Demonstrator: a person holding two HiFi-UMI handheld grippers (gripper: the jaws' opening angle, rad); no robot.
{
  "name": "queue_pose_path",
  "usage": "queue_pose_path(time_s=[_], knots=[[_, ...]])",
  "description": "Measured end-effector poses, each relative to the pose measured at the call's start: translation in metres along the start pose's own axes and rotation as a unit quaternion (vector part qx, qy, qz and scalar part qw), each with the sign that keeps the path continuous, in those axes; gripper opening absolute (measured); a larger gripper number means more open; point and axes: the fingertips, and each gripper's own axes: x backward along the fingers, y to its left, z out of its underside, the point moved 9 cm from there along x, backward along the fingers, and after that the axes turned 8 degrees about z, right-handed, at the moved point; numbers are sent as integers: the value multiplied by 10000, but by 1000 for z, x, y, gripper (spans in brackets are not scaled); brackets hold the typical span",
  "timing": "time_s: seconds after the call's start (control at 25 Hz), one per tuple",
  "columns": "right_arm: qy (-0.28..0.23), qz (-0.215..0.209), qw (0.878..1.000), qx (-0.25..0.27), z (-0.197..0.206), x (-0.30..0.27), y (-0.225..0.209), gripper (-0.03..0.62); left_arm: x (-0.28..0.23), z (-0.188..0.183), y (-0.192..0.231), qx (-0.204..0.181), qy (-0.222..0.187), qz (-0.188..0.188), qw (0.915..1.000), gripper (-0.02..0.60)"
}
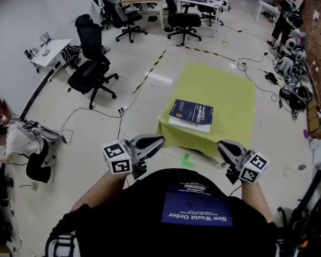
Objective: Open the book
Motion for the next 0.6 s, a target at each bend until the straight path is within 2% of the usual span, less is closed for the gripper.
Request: queue_pose_path(time_s=[0.16,0.32,0.48,0.6], knots=[[60,218,9997,-58,2,-16,-32,-14,-26,-2,45,-39,140,239,9996,-5],[-18,734,9973,-62,-1,-36,-64,-14,-53,-11,112,-195,326,834,9958,-5],[-183,1505,9879,-329,-15,-61,-86,-14,-74,-36,184,-120,499,1472,9878,-5],[-220,1907,9801,-500,-16,-90,-92,-14,-75,-56,235,-267,748,1912,9783,-5]])
